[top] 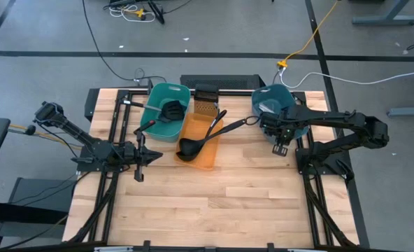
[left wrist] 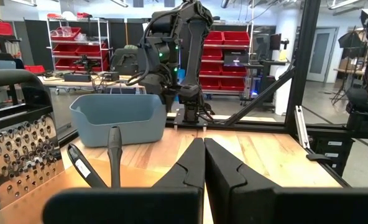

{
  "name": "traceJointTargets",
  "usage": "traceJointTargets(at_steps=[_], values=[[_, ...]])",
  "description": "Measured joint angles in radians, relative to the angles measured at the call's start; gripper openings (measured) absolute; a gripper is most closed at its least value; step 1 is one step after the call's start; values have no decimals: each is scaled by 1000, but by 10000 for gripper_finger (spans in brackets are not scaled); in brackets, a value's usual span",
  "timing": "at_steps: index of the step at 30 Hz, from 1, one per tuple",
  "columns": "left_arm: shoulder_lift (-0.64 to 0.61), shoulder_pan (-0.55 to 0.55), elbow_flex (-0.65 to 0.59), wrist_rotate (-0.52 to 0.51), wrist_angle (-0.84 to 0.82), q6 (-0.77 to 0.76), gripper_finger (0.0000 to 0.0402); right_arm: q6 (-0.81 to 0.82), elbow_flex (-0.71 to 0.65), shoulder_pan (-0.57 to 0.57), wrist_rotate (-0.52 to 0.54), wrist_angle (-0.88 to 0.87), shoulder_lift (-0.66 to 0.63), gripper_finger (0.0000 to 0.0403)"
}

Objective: Pick & Place Kitchen Items
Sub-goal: Adjust the blue bin

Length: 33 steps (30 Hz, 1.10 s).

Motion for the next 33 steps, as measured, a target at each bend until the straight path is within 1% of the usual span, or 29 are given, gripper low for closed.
traceJointTargets(at_steps=[3,6,11,14,17,20,24,29,33], values=[[0,0,0,0,0,0,3,7,0,0,-38,13,0,23],[0,0,0,0,0,1,3,6,19,0,-52,15,1,25],[0,0,0,0,0,1,3,8,117,0,-71,26,1,8],[0,0,0,0,1,1,3,7,179,0,-94,38,8,8],[0,0,0,0,1,1,3,7,213,4,-139,46,26,11],[0,0,0,0,1,1,3,9,224,22,-157,47,60,10],[0,0,0,0,1,1,3,55,225,53,-168,55,124,10],[0,0,0,0,1,1,3,146,228,104,-167,66,206,10],[0,0,0,0,1,1,3,218,228,159,-177,64,245,10]])
